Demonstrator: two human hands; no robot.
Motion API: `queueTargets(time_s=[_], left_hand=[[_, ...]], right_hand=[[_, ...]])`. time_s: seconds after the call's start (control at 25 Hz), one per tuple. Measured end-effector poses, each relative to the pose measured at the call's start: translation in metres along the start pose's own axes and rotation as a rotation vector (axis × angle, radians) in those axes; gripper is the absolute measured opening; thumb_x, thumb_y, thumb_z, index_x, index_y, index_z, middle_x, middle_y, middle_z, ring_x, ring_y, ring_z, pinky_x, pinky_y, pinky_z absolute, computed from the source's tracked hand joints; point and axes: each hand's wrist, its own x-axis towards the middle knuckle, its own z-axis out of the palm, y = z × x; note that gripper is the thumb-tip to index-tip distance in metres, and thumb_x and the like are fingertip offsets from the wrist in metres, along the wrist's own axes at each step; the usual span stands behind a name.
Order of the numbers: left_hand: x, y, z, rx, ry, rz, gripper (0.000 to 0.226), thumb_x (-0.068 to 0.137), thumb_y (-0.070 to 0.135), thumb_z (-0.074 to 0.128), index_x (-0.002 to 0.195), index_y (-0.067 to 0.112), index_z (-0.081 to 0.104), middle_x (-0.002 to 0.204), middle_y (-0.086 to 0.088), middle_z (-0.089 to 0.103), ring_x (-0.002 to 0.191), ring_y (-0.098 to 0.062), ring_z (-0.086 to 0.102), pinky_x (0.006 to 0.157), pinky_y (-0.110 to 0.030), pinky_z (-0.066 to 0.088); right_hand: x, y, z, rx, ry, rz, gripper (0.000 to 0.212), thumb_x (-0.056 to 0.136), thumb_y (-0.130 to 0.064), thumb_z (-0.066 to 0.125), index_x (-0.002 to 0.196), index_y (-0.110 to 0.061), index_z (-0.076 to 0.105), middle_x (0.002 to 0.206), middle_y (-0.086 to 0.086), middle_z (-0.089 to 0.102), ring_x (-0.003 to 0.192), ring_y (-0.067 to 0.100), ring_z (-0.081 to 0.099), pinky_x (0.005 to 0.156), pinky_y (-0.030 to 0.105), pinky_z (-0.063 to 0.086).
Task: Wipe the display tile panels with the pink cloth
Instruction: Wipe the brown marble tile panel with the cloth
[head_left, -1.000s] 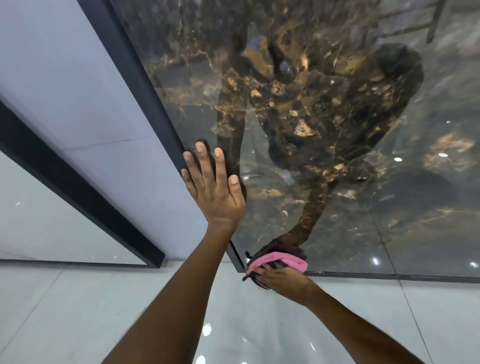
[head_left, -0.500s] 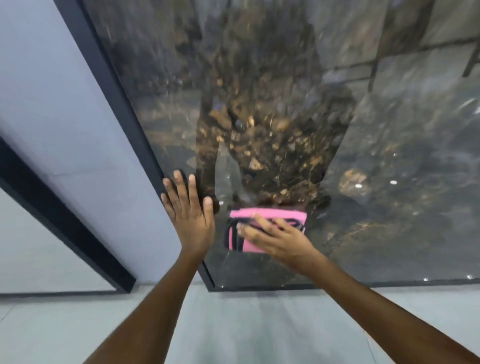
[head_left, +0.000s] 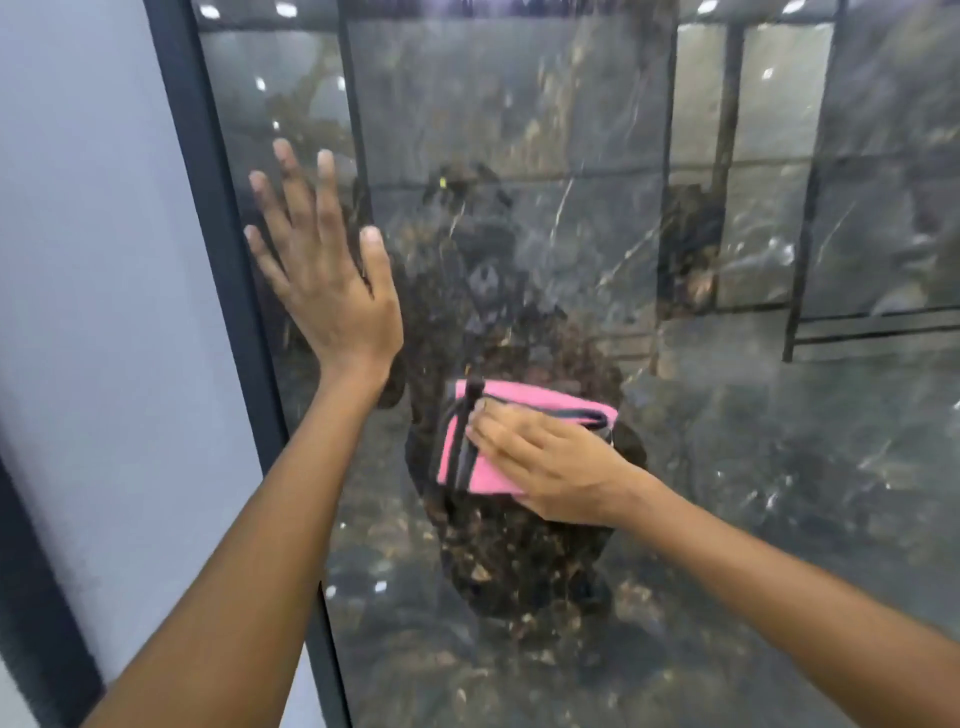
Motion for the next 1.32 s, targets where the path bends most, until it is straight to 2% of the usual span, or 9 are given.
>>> queueTargets(time_s=[0.08,0.28,0.44,0.52,0.72,0.96,1.04,1.24,1.32], left_hand=[[0.018,-0.002,0.003,0.088,-0.078,0.039,0.057,0.1,0.028,0.039,0.155,0.02,0.026,0.163,-0.009,0.018,0.15,-0.034,0.011,0.119,-0.055,0.004],[0.022,-0.004,0.012,0.11,-0.127,0.044,0.058,0.099,0.034,0.036,0.155,0.023,0.024,0.164,-0.003,0.011,0.151,-0.031,0.005,0.119,-0.052,0.0],[0.028,-0.005,0.012,0.117,-0.143,0.045,0.058,0.099,0.035,0.034,0.155,0.023,0.024,0.164,-0.003,0.011,0.151,-0.03,0.005,0.12,-0.05,-0.001],[0.025,-0.005,0.01,0.132,-0.156,0.034,0.059,0.098,0.035,0.034,0.155,0.023,0.025,0.164,-0.003,0.012,0.151,-0.03,0.005,0.119,-0.05,-0.002],[0.024,-0.004,0.008,0.14,-0.156,0.03,0.059,0.098,0.036,0.032,0.155,0.023,0.024,0.164,-0.003,0.01,0.151,-0.029,0.004,0.119,-0.047,-0.006],[0.044,0.004,0.008,0.078,-0.139,0.028,0.056,0.098,0.03,0.035,0.153,0.021,0.028,0.163,-0.006,0.017,0.15,-0.03,0.009,0.119,-0.05,0.001],[0.028,0.012,0.003,0.014,-0.153,0.056,0.054,0.1,0.029,0.035,0.152,0.021,0.028,0.163,-0.004,0.016,0.15,-0.029,0.008,0.12,-0.046,-0.002],[-0.06,0.0,0.009,0.093,-0.248,0.28,0.059,0.103,0.037,0.026,0.157,0.026,0.007,0.164,0.006,-0.006,0.151,-0.024,-0.004,0.121,-0.048,0.003],[-0.066,-0.004,0.015,0.101,-0.23,0.269,0.06,0.103,0.036,0.026,0.157,0.026,0.003,0.164,0.006,-0.007,0.151,-0.024,-0.005,0.121,-0.047,0.001]], right_hand=[[0.009,0.062,-0.025,0.001,0.056,0.026,0.061,0.077,-0.021,0.053,0.131,0.005,0.041,0.129,0.024,0.056,0.125,0.035,0.04,0.113,0.036,0.021],[0.056,0.166,-0.07,0.093,0.653,1.304,0.071,0.073,-0.015,0.057,0.139,0.009,0.041,0.142,0.03,0.04,0.137,0.038,0.033,0.119,0.045,0.02],[0.07,0.12,-0.056,0.043,0.068,0.133,0.081,0.066,-0.008,0.059,0.143,0.0,0.035,0.149,0.019,0.038,0.142,0.026,0.026,0.122,0.032,0.008],[0.054,0.156,-0.071,-0.008,-0.055,-0.036,0.079,0.067,-0.007,0.057,0.143,-0.001,0.036,0.151,0.016,0.035,0.143,0.026,0.027,0.122,0.034,0.01],[0.094,0.228,-0.119,0.198,0.509,1.202,0.074,0.079,-0.008,0.055,0.149,-0.004,0.03,0.156,0.018,0.026,0.145,0.029,0.019,0.121,0.039,0.014],[0.06,0.094,-0.054,0.081,-0.252,-0.249,0.074,0.074,-0.01,0.054,0.146,-0.011,0.039,0.155,0.006,0.034,0.145,0.023,0.026,0.121,0.038,0.013],[0.049,0.113,-0.069,0.117,-0.274,-0.328,0.069,0.073,0.0,0.061,0.139,-0.009,0.048,0.144,0.009,0.049,0.135,0.026,0.043,0.115,0.041,0.03],[0.014,0.235,-0.116,0.086,0.293,0.912,0.073,0.073,-0.009,0.052,0.145,-0.009,0.04,0.152,0.01,0.037,0.141,0.034,0.031,0.114,0.05,0.026],[-0.005,0.201,-0.092,0.077,0.314,1.026,0.077,0.072,-0.007,0.051,0.148,-0.01,0.036,0.155,0.009,0.031,0.144,0.028,0.023,0.112,0.049,0.025]])
